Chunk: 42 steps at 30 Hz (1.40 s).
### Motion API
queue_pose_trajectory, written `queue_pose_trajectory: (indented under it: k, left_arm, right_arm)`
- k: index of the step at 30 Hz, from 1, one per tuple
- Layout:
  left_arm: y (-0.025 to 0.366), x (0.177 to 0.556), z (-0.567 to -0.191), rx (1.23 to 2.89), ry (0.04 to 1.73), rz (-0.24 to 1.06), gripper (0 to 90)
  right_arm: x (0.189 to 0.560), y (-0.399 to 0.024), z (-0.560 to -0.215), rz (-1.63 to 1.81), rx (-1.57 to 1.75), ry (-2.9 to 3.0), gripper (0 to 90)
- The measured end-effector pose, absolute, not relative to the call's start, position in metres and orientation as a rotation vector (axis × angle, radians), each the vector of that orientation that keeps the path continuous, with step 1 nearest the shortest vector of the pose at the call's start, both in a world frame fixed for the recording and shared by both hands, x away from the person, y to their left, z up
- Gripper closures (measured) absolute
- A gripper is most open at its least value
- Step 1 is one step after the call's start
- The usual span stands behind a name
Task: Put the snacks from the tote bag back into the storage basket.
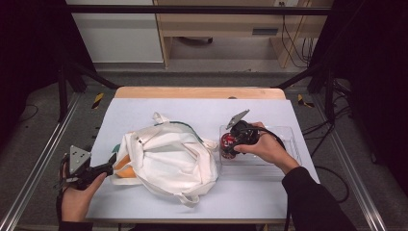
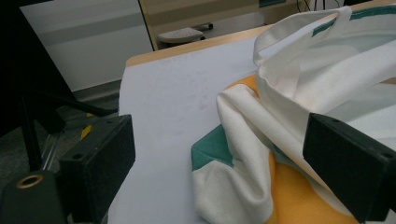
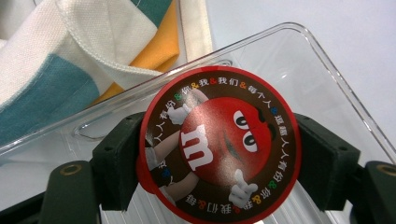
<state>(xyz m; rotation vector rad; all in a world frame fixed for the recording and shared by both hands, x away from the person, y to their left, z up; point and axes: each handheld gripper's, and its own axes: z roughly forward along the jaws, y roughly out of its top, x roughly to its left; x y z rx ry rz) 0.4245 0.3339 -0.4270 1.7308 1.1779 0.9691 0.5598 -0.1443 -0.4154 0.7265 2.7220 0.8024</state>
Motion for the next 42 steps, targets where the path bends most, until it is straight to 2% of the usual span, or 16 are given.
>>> queue_pose_trajectory:
  k: [17, 30, 42]
  left_arm:
    - [0.334, 0.424, -0.426, 1.73, 1.176, 0.97, 9.2]
    - [0.334, 0.424, -0.426, 1.726, 1.178, 0.971, 9.2]
    - [0.334, 0.424, -0.426, 1.727, 1.176, 0.97, 9.2]
  right_arm:
    - [0.559, -0.144, -0.415, 0.777, 0.717, 2.727, 24.9]
    - [0.556, -0.156, -0.407, 0.82, 0.742, 2.721, 11.4]
    - [0.541, -0.178, -0.377, 1.019, 0.759, 2.607, 9.2]
